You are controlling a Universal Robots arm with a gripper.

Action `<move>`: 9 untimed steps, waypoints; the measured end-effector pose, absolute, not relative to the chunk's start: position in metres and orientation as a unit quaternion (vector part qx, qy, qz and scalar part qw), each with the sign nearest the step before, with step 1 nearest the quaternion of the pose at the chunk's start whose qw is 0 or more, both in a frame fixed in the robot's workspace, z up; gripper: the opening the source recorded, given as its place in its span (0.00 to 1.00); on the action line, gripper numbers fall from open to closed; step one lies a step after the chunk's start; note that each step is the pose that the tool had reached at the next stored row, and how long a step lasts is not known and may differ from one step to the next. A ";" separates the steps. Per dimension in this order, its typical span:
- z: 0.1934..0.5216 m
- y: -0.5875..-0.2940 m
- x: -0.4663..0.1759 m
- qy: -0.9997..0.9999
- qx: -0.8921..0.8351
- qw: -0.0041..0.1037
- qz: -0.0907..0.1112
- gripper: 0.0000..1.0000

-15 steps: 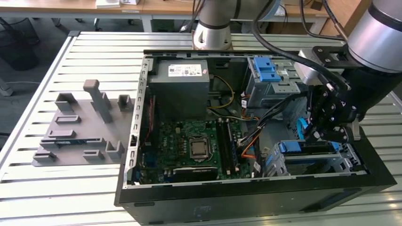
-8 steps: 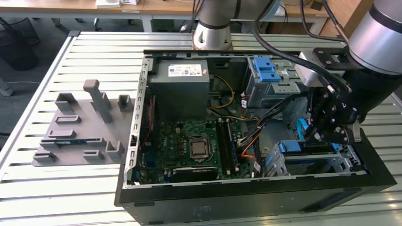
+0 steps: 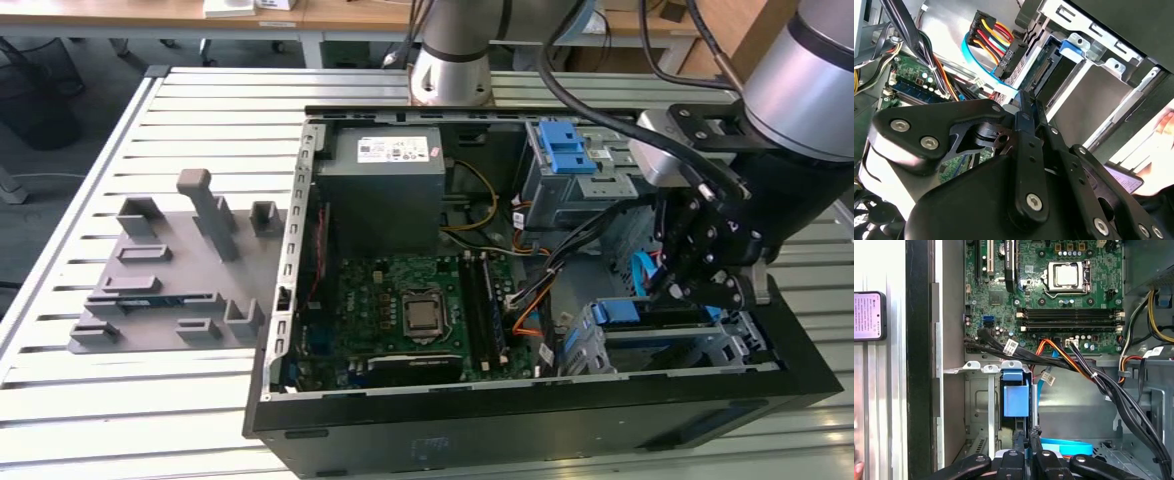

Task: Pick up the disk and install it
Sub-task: 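Insert the first disk wire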

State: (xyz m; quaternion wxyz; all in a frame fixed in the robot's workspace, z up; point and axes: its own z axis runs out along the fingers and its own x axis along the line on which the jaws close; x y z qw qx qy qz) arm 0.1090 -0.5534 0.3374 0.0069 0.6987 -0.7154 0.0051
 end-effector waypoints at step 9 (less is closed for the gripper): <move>0.335 -0.554 0.111 -0.715 0.699 0.007 0.005 0.16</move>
